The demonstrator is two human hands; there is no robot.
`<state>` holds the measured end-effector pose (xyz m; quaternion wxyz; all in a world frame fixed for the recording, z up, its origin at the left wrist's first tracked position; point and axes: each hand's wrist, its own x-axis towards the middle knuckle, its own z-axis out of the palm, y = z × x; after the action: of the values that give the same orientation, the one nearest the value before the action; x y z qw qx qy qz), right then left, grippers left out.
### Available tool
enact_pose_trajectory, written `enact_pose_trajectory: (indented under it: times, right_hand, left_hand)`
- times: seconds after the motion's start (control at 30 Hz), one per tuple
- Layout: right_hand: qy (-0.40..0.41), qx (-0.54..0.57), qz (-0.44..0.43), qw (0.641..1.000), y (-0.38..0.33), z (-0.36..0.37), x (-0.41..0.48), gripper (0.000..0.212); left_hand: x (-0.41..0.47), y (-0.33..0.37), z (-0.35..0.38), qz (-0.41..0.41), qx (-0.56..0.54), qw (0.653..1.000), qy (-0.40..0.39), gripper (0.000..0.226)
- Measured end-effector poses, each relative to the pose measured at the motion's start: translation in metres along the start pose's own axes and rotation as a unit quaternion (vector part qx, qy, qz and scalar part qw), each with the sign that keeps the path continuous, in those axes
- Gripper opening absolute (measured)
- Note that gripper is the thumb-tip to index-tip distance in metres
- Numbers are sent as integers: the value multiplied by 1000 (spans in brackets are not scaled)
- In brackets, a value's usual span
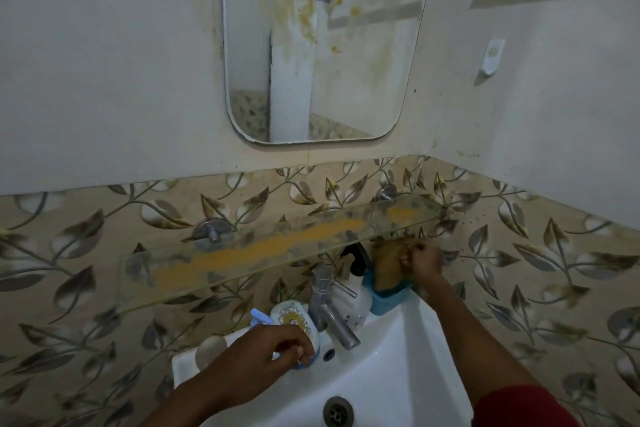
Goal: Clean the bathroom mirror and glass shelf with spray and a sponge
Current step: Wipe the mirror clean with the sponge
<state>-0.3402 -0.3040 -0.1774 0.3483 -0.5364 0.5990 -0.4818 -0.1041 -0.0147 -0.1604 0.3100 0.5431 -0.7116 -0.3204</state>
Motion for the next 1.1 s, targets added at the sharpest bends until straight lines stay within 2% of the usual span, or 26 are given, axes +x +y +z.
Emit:
enact_pose_trajectory:
  times: [0.1, 0.23, 0.33, 0.43, 0.53, 0.67, 0.8, 0.87, 0.93, 1.0, 1.1]
  right_hand:
    - [-2, 105, 18, 994, -15, -26, -22, 21]
    - [-20, 100, -25, 994, -40, -65, -60, 9]
    - [-93, 139, -27, 986, -75, -88, -90, 10]
    - [-196, 179, -35, 964, -119, -96, -121, 13]
    - [-262, 182, -66, 945, -162, -90, -147, 10]
    - [-305, 188, -104, 928, -206, -75, -178, 5]
    - [-316, 135, -183, 921, -230, -61, -200, 19]
    - [-325, 138, -173, 920, -233, -55, -206, 18]
    - [-356, 179, -145, 906, -233, -49, -211, 5]
    - [-384, 218, -105, 891, -230, -43, -214, 13]
    - [-389, 277, -43, 877, -227, -32, -224, 9]
  left_hand:
    - [-3, 8, 1, 2, -58, 998, -14, 24]
    - [2, 30, 0, 6, -113, 993, -30, 21]
    - [6, 54, -8, 17, -137, 990, -16, 22]
    - [14, 80, -20, 29, -135, 988, 64, 23]
    - [25, 113, -39, 77, -120, 978, 150, 20]
    - [43, 141, -75, 166, -40, 967, 190, 22]
    - [43, 149, -102, 190, -4, 952, 239, 11]
    - [37, 150, -110, 192, -3, 946, 260, 9]
    - [31, 146, -115, 191, 12, 942, 277, 13]
    - [25, 142, -118, 191, 48, 943, 269, 5]
    - [17, 135, -114, 180, 130, 935, 278, 18]
